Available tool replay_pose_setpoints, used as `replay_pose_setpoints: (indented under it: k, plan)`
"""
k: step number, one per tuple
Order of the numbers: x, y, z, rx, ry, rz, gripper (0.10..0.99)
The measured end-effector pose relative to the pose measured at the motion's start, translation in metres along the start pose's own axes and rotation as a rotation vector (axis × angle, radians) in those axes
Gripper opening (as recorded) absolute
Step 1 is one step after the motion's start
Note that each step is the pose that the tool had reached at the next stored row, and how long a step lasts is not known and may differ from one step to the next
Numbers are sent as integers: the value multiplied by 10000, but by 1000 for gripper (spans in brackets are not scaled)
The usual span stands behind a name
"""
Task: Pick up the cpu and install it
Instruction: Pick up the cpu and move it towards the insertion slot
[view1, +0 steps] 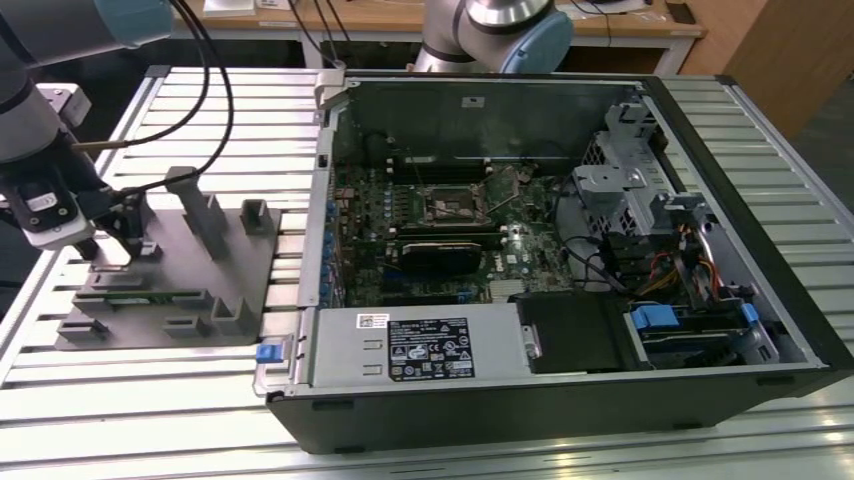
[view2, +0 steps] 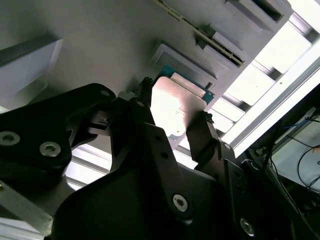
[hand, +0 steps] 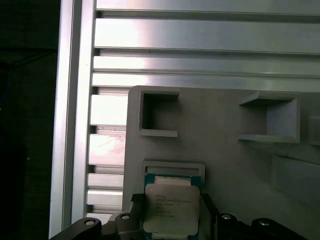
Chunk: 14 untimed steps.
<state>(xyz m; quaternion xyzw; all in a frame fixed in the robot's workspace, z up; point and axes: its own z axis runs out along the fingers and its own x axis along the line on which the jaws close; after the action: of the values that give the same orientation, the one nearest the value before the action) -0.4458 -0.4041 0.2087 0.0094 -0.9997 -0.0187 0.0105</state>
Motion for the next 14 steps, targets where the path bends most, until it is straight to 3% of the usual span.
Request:
replay_pose_setpoints:
  k: [14]
  plan:
    - [2,4,-104,-1,-1,0,529]
